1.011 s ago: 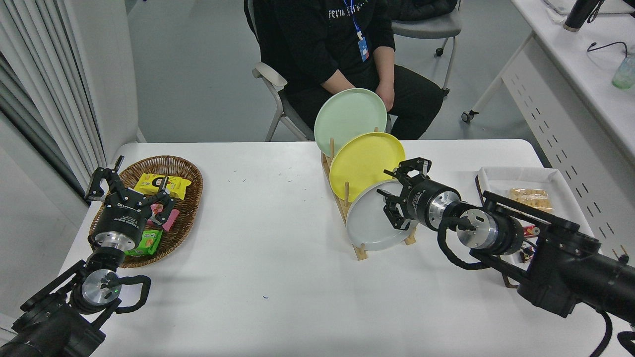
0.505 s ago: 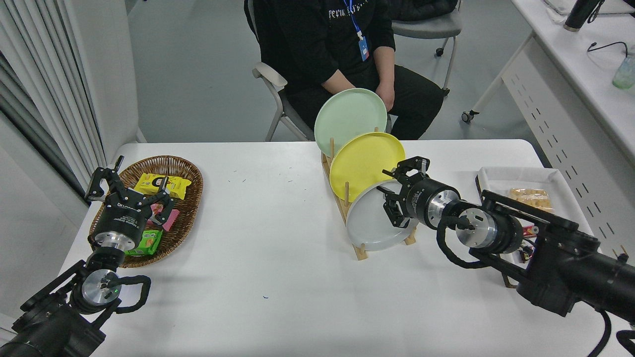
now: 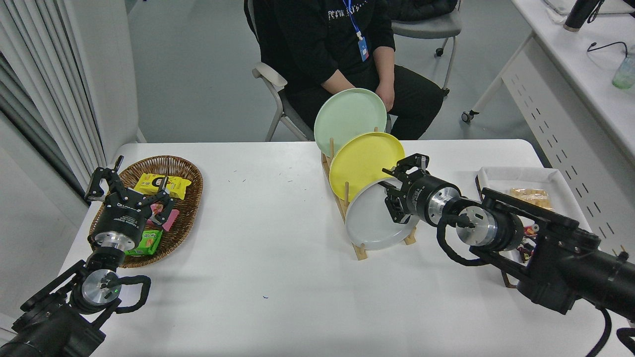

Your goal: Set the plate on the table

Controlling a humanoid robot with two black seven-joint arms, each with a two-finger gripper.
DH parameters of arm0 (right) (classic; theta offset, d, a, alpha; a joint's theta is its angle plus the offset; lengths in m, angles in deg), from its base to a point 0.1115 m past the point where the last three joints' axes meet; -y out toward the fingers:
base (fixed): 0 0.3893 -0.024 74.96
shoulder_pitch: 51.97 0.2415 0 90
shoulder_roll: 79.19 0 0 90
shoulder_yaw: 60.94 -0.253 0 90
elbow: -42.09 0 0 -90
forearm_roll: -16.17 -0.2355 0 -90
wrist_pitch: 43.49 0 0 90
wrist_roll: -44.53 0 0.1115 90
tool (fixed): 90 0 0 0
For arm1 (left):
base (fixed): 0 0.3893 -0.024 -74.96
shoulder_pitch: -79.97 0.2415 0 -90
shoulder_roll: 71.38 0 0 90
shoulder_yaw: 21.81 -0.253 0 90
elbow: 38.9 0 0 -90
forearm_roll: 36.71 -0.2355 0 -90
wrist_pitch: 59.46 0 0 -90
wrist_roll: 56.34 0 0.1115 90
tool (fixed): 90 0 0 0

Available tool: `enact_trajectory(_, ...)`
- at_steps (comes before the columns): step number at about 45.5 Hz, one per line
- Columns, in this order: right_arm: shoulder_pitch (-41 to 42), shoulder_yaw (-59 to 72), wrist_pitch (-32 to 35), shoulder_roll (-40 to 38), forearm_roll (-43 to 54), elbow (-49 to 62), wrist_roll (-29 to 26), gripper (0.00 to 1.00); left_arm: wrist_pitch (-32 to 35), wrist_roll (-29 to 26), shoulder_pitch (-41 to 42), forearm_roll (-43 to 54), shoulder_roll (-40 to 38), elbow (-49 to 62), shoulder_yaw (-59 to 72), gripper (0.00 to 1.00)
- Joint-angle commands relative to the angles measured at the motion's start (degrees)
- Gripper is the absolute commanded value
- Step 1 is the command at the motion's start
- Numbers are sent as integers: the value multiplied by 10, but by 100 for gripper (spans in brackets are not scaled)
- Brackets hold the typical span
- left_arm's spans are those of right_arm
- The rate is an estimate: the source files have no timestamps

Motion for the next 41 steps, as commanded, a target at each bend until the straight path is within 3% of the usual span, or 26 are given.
enact_trajectory(1, 2, 0, 0, -3, 1, -1, 0, 19, 0, 0, 1, 0, 0, 0, 0, 98)
enact_trajectory(18, 2, -2, 1, -11, 14, -16, 0, 0, 0, 0, 0, 0, 0, 0, 1, 98)
enact_trajectory(41, 3, -9, -31, -20, 4, -45, 0, 0, 0, 0, 1, 0, 0, 0, 0, 98)
